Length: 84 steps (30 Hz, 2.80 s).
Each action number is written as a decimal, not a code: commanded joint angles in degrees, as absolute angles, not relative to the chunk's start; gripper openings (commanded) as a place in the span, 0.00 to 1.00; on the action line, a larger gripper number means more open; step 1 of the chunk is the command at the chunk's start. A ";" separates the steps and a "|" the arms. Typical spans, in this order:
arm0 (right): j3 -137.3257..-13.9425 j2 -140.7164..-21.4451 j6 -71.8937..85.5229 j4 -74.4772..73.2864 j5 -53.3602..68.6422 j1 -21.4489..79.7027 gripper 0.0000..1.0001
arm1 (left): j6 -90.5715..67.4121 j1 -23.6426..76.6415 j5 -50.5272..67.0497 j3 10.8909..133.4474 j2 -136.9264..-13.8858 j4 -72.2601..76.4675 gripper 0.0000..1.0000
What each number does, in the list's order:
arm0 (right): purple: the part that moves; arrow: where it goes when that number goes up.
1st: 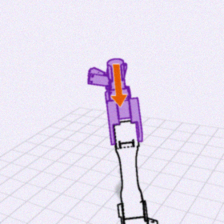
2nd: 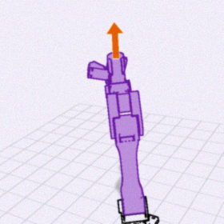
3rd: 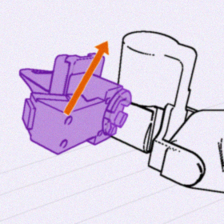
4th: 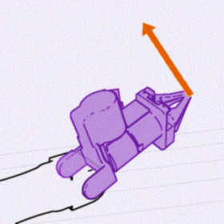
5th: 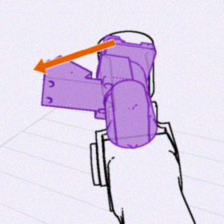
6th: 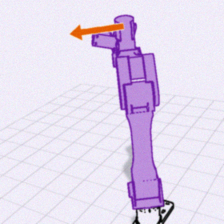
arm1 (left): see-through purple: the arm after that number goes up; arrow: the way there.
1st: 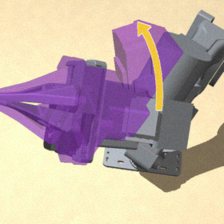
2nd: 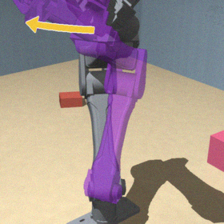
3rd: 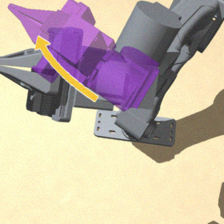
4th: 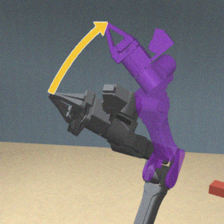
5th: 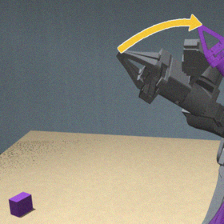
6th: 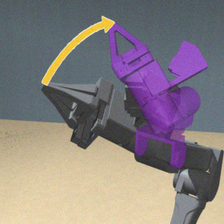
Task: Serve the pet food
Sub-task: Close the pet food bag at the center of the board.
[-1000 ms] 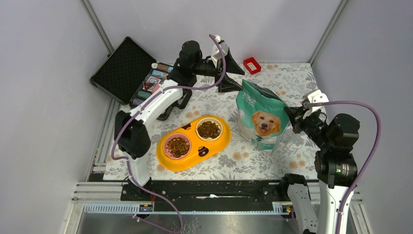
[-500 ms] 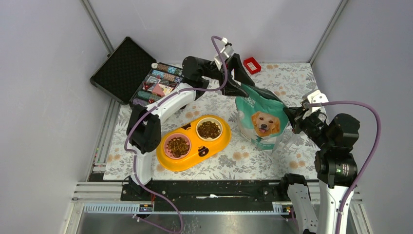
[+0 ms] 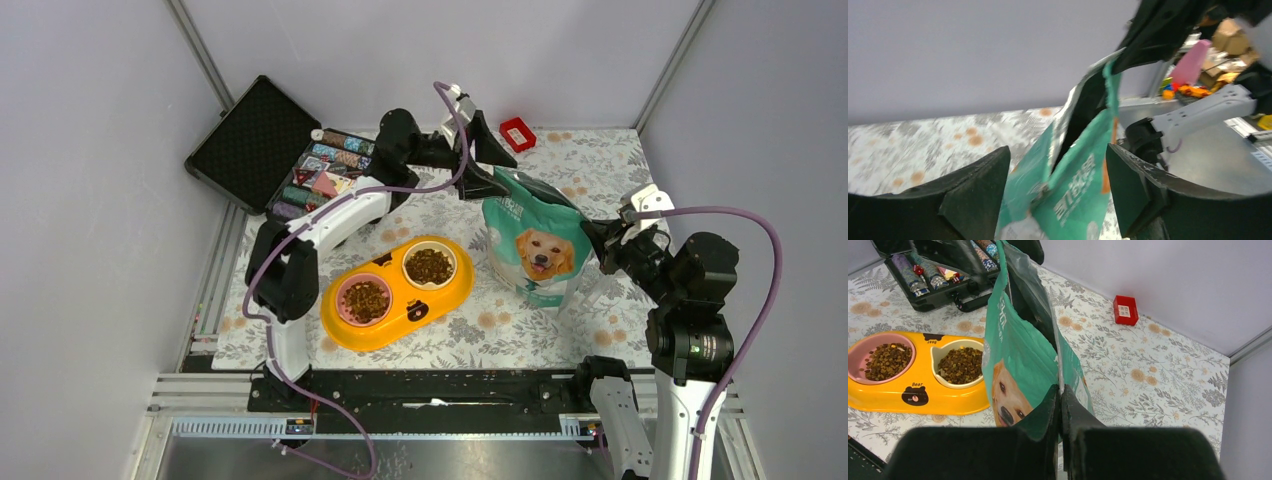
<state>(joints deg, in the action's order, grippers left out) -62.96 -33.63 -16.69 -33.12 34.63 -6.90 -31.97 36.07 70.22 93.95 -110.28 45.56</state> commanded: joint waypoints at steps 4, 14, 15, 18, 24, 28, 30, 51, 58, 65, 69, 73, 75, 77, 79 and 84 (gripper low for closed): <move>-64.37 -33.90 -15.73 -29.00 36.27 -7.29 0.00 | -5.45 36.57 62.23 95.50 -103.75 17.27 0.75; -64.16 -33.74 -15.47 -28.57 36.08 -7.29 0.00 | -24.29 36.98 67.38 88.47 -104.98 42.80 0.63; -64.07 -33.75 -15.47 -28.60 36.09 -7.29 0.00 | -26.26 37.02 67.51 88.63 -105.53 45.21 0.60; -64.05 -33.62 -15.38 -28.67 36.27 -7.29 0.00 | -31.99 37.41 67.86 88.99 -106.76 52.15 0.56; -64.14 -33.83 -15.20 -28.66 36.43 -7.29 0.00 | -34.88 38.20 68.59 90.42 -107.98 54.63 0.52; -64.17 -33.74 -15.22 -28.71 36.30 -7.29 0.00 | -34.00 38.30 68.90 89.59 -107.89 53.66 0.52; -64.14 -33.75 -15.21 -28.70 36.30 -7.29 0.00 | -32.85 38.28 69.13 89.12 -107.75 52.71 0.53; -64.54 -33.54 -18.69 -33.13 28.66 -7.28 0.00 | -28.11 33.62 64.50 82.80 -101.44 48.39 0.00; -67.59 -35.48 -18.46 -33.45 25.09 -7.21 0.00 | -28.33 31.18 63.47 79.98 -97.61 48.87 0.00; -68.34 -35.59 -20.57 -36.09 35.50 -7.27 0.20 | -35.82 31.52 61.99 78.83 -97.36 56.46 0.00; -68.72 -36.91 -20.04 -37.99 44.83 -7.21 0.66 | -36.18 32.23 61.28 79.16 -97.56 56.43 0.00; -68.83 -38.17 -18.78 -36.91 47.71 -6.94 0.75 | -34.82 33.18 60.50 79.83 -97.48 54.10 0.00; -68.40 -38.44 -18.49 -35.75 47.54 -6.51 0.76 | -33.67 33.71 60.25 80.03 -97.31 52.93 0.00; -67.79 -39.20 -18.29 -34.31 46.61 -5.98 0.76 | -33.42 33.92 60.15 80.10 -97.32 52.71 0.00; -67.16 -40.25 -18.17 -32.89 46.13 -5.50 0.77 | -33.66 34.01 60.11 80.09 -97.31 52.69 0.00; -66.62 -44.03 -14.00 -27.28 48.74 -4.36 0.78 | -33.56 34.01 60.41 79.89 -97.01 52.69 0.00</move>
